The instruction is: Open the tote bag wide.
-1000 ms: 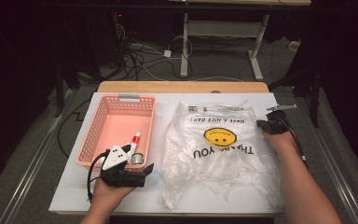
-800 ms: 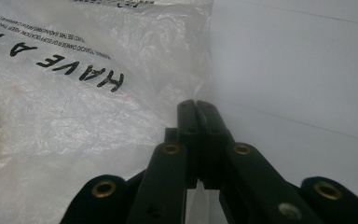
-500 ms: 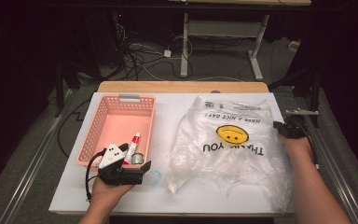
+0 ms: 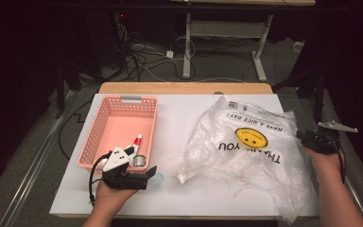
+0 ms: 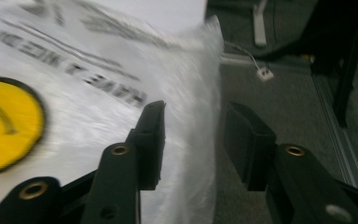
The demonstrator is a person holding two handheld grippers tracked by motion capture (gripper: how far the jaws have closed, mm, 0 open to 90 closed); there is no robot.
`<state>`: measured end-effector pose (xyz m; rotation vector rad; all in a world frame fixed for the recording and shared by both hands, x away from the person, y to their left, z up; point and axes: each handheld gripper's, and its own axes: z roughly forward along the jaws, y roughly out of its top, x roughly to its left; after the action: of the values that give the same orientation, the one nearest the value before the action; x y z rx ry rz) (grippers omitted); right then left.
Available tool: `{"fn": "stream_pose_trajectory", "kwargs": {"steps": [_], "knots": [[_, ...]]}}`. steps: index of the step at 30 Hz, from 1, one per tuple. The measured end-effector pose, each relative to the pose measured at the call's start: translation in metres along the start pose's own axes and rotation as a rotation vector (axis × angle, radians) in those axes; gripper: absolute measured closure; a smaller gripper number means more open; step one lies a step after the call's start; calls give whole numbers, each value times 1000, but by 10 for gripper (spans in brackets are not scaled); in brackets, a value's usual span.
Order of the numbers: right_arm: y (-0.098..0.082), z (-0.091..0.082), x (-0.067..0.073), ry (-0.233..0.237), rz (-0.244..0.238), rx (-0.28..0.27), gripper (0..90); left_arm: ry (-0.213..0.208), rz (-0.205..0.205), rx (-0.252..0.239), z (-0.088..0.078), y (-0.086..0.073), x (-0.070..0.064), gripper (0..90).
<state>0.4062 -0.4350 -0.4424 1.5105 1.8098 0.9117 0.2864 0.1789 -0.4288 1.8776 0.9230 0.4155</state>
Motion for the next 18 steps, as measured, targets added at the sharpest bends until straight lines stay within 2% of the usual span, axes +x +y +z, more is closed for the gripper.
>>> {"fn": "stream_pose_trajectory", "kwargs": {"steps": [1,2,4,5,6,9,10,11,12,15,16,17,18], "knots": [[0,0,0,0,0,0,577,0,0,0,0,0,0,0],[2,-16,9,39,-10,-38,564,-8,-6,-7,0,0,-1,0],[0,-31,21,79,-26,-58,557,-11,-9,-9,0,0,-1,0],[0,-31,21,79,-26,-58,557,-14,-9,-11,-1,0,-1,0],[-7,-44,37,124,-44,-70,554,-16,-10,-15,-1,0,-2,0],[-25,-60,63,195,-76,-69,537,-24,-8,-22,-2,-1,-4,0],[-31,-66,71,212,-87,-68,534,-29,-3,-23,-2,-1,-4,0],[-31,-66,71,212,-87,-68,534,-28,4,-22,-3,-2,-5,0],[-43,-80,86,252,-96,-74,512,-25,10,-23,-3,-2,-6,0],[-61,-100,109,298,-135,-77,489,-28,17,-24,-3,-2,-6,0],[-61,-100,109,298,-135,-77,489,-32,15,-24,-3,-2,-6,0],[-70,-109,119,333,-150,-65,461,-35,13,-22,-2,-2,-6,0],[-75,-111,123,343,-165,-46,433,-39,11,-22,-2,-2,-6,0]]}}
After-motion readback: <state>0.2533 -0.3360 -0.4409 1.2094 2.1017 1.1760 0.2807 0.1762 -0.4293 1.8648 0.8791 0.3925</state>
